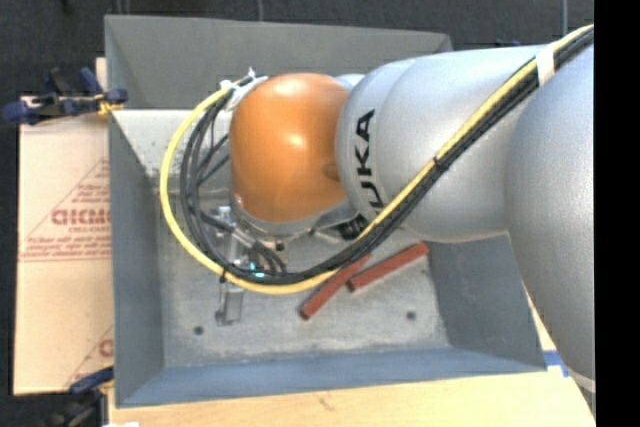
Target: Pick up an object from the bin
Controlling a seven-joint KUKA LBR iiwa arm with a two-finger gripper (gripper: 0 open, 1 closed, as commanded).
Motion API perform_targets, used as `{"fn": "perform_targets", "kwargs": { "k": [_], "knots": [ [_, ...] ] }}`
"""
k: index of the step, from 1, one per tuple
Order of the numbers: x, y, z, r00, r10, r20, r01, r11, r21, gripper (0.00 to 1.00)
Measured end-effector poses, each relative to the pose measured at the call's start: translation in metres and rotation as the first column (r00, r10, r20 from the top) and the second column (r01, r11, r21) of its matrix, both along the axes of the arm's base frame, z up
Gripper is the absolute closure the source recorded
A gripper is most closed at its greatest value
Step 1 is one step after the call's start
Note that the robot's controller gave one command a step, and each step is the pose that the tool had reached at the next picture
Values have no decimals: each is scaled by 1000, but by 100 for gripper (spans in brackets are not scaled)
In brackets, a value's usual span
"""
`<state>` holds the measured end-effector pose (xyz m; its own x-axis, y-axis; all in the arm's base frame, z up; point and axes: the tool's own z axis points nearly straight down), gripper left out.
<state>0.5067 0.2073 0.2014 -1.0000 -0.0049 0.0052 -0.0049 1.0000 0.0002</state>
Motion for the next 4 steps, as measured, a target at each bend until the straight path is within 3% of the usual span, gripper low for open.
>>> {"fn": "perform_targets", "kwargs": {
  "k": [1, 2, 3, 4],
  "knots": [
    [2, -1, 4, 1000, -4, 8, 4, 1000, 2, 0],
    [47, -38, -32, 999, 52, 15, -53, 999, 2, 0],
    [39, -64, -87, 999, 44, 10, -44, 999, 1, 0],
    [56, -77, -92, 998, -65, 2, 65, 998, 0, 0]
  ]
}}
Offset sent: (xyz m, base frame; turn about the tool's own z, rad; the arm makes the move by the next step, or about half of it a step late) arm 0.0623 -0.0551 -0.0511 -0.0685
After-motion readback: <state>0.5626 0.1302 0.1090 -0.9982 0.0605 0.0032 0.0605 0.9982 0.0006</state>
